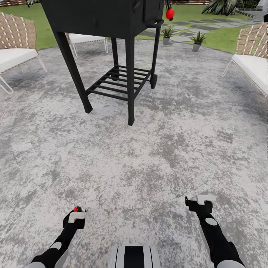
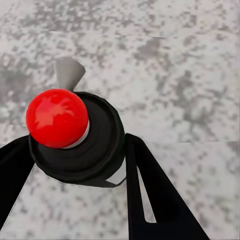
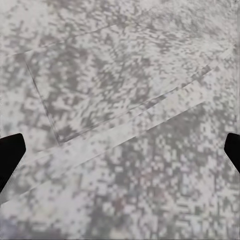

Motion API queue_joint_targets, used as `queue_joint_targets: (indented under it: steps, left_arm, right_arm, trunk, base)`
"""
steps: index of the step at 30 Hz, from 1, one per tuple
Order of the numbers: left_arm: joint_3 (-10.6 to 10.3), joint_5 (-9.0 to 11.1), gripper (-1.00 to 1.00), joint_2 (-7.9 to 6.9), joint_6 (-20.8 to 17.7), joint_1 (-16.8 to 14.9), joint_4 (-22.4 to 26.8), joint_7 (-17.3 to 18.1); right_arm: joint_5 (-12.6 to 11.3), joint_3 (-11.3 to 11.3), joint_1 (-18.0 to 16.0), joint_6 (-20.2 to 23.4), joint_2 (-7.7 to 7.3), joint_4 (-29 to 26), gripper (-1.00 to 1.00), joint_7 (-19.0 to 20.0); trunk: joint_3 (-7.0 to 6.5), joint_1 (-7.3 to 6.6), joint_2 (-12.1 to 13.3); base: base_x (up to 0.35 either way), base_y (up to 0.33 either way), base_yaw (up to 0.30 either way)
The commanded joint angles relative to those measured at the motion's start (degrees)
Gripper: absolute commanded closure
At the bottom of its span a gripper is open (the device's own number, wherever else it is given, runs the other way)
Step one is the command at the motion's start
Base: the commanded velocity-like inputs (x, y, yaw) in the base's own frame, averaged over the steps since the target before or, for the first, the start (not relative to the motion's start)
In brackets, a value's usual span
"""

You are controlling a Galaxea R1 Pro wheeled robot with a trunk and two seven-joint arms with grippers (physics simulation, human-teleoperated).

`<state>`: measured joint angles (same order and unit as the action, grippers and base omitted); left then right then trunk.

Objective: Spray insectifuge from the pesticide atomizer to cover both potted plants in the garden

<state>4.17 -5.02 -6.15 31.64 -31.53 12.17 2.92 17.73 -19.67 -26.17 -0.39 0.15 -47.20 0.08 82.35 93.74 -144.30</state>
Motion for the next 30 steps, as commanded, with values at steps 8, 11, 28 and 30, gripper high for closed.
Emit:
queue_joint_targets:
  steps: [8, 11, 28, 30]
  left_arm:
    - [0.48, -0.52, 1.0, 0.03, 0.1, -0.02, -0.04, 0.25]
    - [0.48, -0.52, 1.0, 0.02, 0.01, -0.02, -0.04, 0.25]
    - [1.87, 0.82, 1.0, -1.38, 0.71, 7.42, -0.34, -1.18]
    - [2.81, 0.85, 1.0, -1.37, 0.79, 8.81, -0.39, -3.17]
  right_arm:
    - [0.54, -0.1, -0.02, -0.05, 0.02, -0.11, -1.0, 0.01]
    - [0.5, -0.1, -0.02, -0.07, 0.02, -0.16, -1.0, 0.01]
    - [0.62, -0.53, 1.9, -18.04, -1.37, 14.57, -1.0, -0.38]
    - [0.48, -0.55, 2.64, -21.91, -2.22, 18.79, -1.0, -0.45]
  trunk:
    - [-1.75, -0.21, 0.1]
    - [-2.41, -0.29, 0.14]
    - [-7.24, -0.73, 0.37]
    - [-7.87, -0.78, 0.39]
  base:
    - [0.0, 0.0, 0.0]
    - [0.0, 0.0, 0.0]
    - [0.0, 0.0, -0.054]
    - [0.0, 0.0, -0.078]
